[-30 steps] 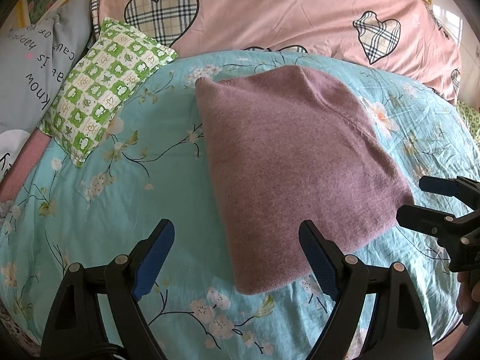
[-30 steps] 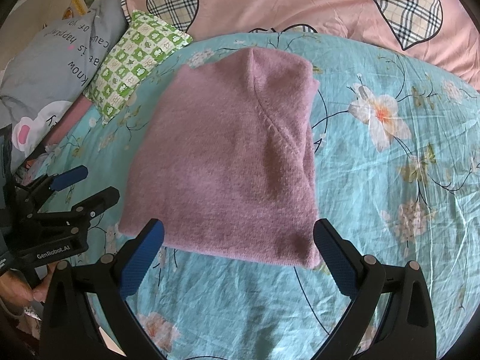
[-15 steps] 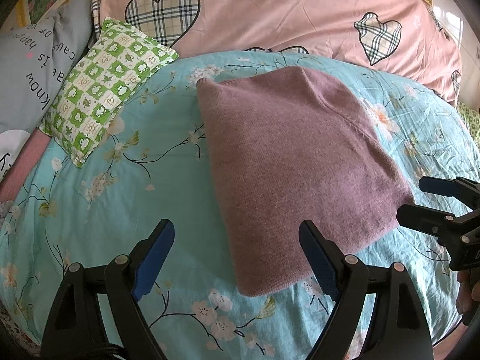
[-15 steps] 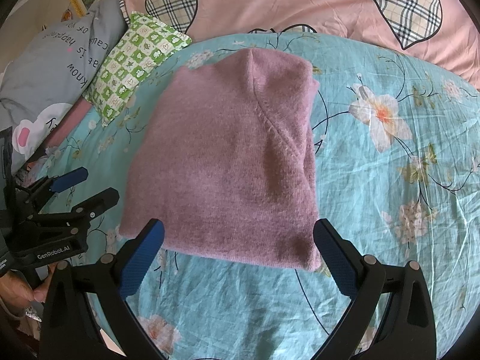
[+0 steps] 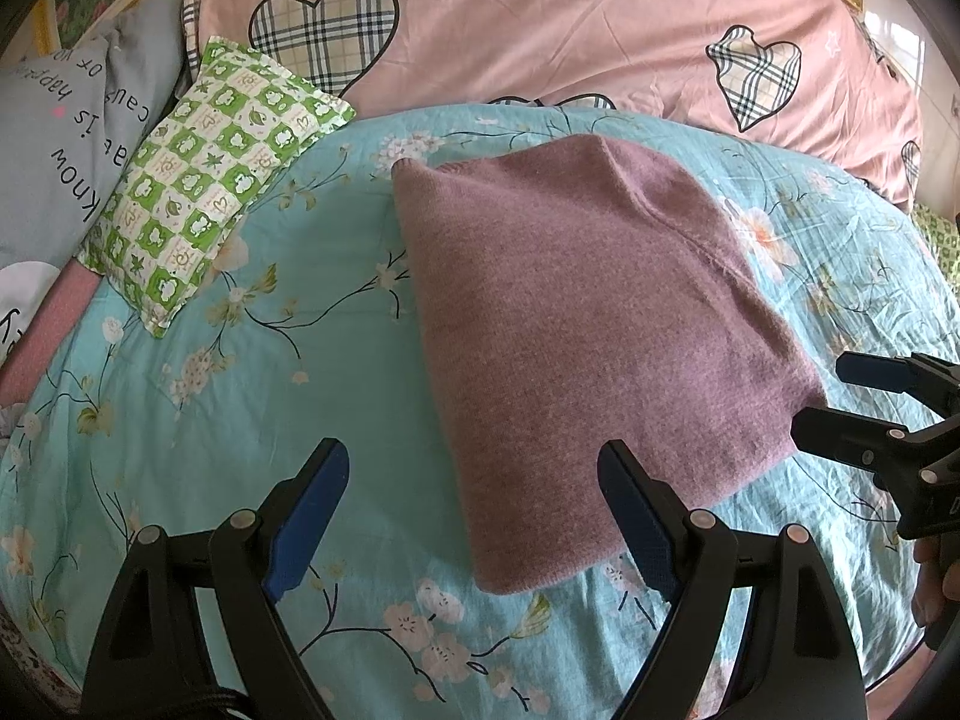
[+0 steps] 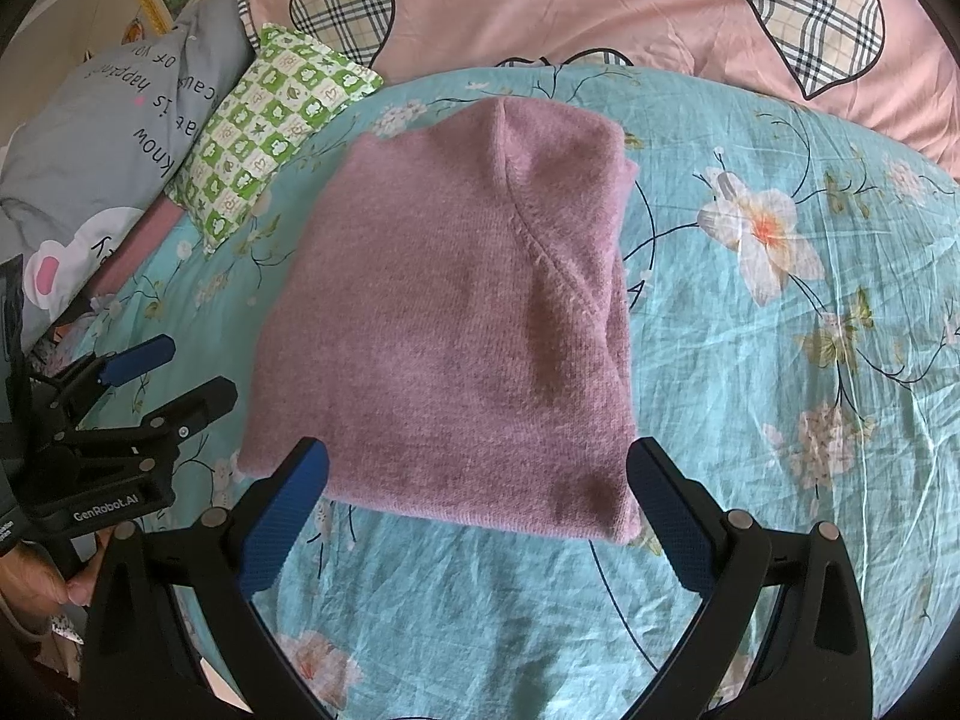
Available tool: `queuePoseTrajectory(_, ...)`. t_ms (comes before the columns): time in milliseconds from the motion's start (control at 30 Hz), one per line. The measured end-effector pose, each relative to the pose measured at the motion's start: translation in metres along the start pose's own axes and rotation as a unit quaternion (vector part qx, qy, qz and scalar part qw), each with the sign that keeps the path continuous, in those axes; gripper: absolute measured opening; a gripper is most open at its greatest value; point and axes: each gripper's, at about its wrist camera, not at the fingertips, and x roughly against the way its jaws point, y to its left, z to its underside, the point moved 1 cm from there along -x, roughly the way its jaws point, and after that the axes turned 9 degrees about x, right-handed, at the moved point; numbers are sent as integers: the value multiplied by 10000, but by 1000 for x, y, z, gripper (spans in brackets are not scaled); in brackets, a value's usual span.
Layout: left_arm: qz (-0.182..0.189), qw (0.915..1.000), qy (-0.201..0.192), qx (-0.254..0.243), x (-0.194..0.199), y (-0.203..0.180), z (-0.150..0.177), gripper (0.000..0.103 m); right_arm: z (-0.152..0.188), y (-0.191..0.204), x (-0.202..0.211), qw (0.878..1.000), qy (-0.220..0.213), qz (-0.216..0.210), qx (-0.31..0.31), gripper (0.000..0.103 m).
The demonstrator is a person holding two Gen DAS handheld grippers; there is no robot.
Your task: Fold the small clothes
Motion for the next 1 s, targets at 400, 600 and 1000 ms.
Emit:
queuePoseTrajectory(400,8,10000,14,20,0,0,0,85,-1,-2,1,10000,0,1,-34,100)
queuePoseTrajectory(600,1,10000,-1,16,1,-1,0,85,-1,-4,1,10000,-9,-4,-51,100)
queuePoseTrajectory(1000,-70,9999,-45,91,3,6,-2,85,-1,-6,-1,9999,10,15,-136,100)
